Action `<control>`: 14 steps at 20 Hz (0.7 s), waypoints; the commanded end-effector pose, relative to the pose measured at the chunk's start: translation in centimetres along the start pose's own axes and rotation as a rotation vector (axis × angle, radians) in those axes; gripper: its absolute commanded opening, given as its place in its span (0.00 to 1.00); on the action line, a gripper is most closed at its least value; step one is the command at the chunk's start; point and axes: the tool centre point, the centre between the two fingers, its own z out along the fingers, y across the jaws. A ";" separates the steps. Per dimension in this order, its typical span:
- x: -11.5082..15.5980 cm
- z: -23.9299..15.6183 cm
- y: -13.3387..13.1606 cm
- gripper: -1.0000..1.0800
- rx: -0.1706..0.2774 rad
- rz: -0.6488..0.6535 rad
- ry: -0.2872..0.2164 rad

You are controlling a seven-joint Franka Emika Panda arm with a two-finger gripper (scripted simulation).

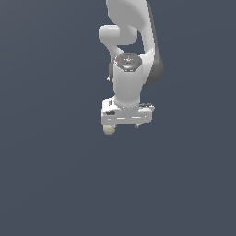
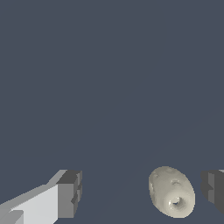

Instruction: Pick up the object and move it to a goal position.

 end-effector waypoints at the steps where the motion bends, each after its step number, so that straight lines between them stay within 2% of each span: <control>1: 0.0 0.0 0.0 0.96 0.000 0.000 0.000; 9: -0.1 -0.7 2.1 0.96 0.012 0.031 -0.001; 14: -0.2 -0.6 2.1 0.96 0.012 0.030 -0.001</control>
